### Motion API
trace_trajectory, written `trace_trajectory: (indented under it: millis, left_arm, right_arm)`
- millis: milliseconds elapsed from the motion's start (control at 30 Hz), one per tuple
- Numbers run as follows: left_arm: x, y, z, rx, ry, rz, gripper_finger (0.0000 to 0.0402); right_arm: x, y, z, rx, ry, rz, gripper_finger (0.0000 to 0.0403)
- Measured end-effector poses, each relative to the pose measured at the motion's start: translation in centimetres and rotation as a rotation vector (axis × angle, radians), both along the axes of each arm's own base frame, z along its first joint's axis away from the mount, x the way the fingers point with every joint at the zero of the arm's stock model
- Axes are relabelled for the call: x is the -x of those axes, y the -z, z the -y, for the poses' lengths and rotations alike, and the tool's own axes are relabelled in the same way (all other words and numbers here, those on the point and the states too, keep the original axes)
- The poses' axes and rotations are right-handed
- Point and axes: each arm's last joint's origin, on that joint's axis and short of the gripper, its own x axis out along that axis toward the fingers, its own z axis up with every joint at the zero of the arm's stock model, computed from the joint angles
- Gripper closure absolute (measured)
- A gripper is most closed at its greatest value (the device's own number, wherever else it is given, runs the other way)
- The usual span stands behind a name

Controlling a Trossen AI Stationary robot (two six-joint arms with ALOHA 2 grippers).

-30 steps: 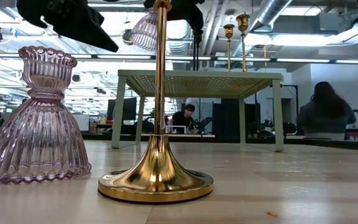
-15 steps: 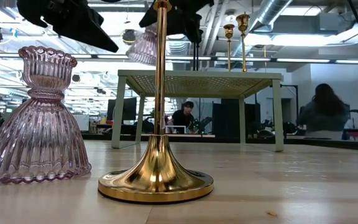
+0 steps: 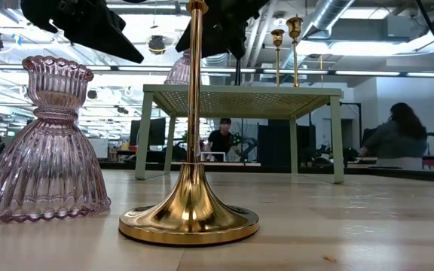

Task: Pick & Place candle stick holders
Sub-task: Put the right pink candle holder on the shelf

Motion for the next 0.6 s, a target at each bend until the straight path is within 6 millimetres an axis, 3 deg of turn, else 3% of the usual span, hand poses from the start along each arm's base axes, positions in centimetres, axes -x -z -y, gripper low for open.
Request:
trace_trajectory:
  millis: [600]
  left_arm:
    - [-0.04, -0.08, 0.01, 0.026, -0.013, 0.015, 0.0399]
  right_arm:
    - [0.01, -0.19, -0.30, 0.011, -0.029, 0.007, 0.0213]
